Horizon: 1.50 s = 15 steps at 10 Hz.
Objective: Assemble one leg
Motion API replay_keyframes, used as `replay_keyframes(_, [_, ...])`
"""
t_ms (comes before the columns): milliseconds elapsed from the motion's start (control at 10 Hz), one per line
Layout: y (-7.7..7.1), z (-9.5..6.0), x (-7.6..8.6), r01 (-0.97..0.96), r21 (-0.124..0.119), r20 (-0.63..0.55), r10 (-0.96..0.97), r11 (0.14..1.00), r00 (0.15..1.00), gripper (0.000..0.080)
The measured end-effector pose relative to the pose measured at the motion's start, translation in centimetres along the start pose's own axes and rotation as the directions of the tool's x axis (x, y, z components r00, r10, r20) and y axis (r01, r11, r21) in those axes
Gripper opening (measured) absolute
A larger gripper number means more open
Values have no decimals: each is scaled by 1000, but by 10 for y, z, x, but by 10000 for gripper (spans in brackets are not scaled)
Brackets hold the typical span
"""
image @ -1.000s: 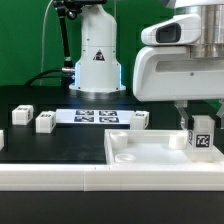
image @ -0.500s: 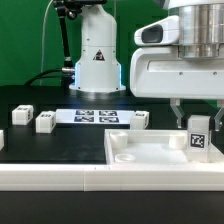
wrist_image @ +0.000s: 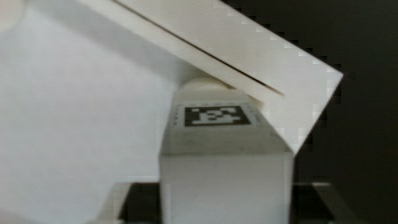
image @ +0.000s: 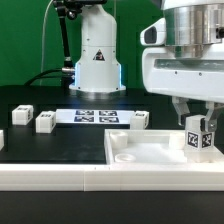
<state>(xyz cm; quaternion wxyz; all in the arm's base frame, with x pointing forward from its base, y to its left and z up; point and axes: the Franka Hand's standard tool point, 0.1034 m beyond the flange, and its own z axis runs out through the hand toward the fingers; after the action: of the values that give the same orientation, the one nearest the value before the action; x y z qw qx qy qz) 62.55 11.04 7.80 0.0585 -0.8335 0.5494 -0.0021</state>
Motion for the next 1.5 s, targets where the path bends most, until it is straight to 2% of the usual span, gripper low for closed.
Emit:
replay_keyframes(200, [1, 0, 0, -194, -2, 2, 194, 981, 981, 292])
replay_keyframes(500, [1, 0, -1, -327, -4, 11, 327, 945, 945, 292])
replay_keyframes(600, [1, 1, -1, -342, -5, 11, 342, 940, 940, 403])
replay_keyframes(700, [1, 1, -1, -318, -5, 11, 319, 948, 948, 403])
replay_keyframes(800, [1, 1, -2, -292, -7, 12, 292, 956, 956, 536])
replay_keyframes(900, [0, 0, -2, -272, -10, 14, 272, 962, 962, 626])
replay_keyframes(1200, [-2, -1, -3, -40, -4, 14, 40, 999, 999, 648])
replay_keyframes(1500, [-5, -4, -4, 232, -1, 6, -232, 973, 973, 649])
